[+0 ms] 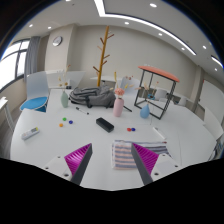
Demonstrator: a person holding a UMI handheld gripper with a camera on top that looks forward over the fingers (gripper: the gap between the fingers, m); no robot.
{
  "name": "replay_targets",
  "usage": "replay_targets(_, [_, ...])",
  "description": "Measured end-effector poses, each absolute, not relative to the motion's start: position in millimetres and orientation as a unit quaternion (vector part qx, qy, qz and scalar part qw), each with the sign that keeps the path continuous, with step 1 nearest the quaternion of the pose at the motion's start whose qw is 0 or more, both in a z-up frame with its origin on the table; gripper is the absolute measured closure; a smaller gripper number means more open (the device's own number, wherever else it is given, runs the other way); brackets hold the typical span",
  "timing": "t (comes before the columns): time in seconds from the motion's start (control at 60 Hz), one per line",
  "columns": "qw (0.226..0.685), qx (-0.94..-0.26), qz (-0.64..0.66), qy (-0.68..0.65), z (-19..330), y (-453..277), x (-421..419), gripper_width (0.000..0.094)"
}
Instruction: Fold towel
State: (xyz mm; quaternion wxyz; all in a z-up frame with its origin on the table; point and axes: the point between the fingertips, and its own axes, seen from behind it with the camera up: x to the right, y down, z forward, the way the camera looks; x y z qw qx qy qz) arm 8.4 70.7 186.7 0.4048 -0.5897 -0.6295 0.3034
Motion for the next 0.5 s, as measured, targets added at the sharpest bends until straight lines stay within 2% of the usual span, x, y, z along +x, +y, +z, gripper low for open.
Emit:
replay_targets(0.3, [0.368, -0.613, 0.280, -0.641, 55.0, 100.4, -76.4, 0.0086])
replay_targets(0.5, [0.343, -0.633, 0.268, -0.640, -3.7, 120.1, -109.4, 0.0086])
